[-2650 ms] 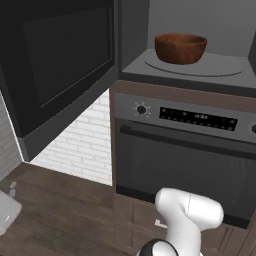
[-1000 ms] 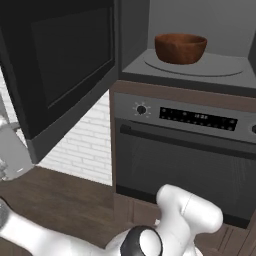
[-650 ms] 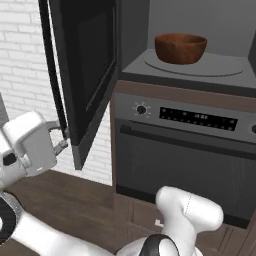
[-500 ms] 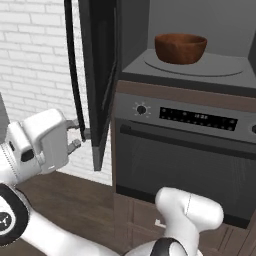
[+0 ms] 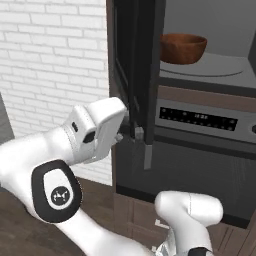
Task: Pick the potato from the sink and place it in the bowl. Then pick the bowl and place it in the microwave. Then close the microwave door and press the start button.
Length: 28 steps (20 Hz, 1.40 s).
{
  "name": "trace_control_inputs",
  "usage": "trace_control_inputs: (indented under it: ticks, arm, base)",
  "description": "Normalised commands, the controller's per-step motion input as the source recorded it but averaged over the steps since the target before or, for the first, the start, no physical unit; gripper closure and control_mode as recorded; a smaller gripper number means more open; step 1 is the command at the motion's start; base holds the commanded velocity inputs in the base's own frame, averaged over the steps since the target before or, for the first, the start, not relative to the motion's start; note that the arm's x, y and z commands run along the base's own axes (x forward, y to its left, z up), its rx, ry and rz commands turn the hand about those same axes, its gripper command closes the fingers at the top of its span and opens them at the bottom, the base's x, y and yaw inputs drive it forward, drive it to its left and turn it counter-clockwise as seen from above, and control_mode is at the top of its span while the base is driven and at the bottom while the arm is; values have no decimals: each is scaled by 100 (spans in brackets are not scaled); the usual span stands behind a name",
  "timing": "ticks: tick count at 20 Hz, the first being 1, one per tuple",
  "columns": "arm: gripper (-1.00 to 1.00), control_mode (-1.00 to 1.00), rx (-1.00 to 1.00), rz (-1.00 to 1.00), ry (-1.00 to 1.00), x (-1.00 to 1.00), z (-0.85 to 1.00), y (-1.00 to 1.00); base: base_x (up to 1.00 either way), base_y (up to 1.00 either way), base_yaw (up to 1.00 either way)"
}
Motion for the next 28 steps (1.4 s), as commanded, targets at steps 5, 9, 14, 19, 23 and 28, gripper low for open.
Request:
trace_control_inputs:
  ticks: [5, 9, 14, 19, 23, 28]
  arm:
    - [-100, -100, 7, 0, 4, 4, 8, -100]
    - [-100, -100, 10, 0, 0, 0, 4, -100]
    - [-100, -100, 9, 0, 0, 5, 5, -99]
    - [-100, -100, 7, 0, 2, 51, 5, -78]
    - [-100, -100, 5, 0, 0, 80, 0, -47]
    - [-100, -100, 4, 0, 0, 92, 1, -26]
  base:
    - [0, 0, 0]
    - [0, 0, 0]
    - [0, 0, 0]
    - [0, 0, 0]
    - [0, 0, 0]
    - [0, 0, 0]
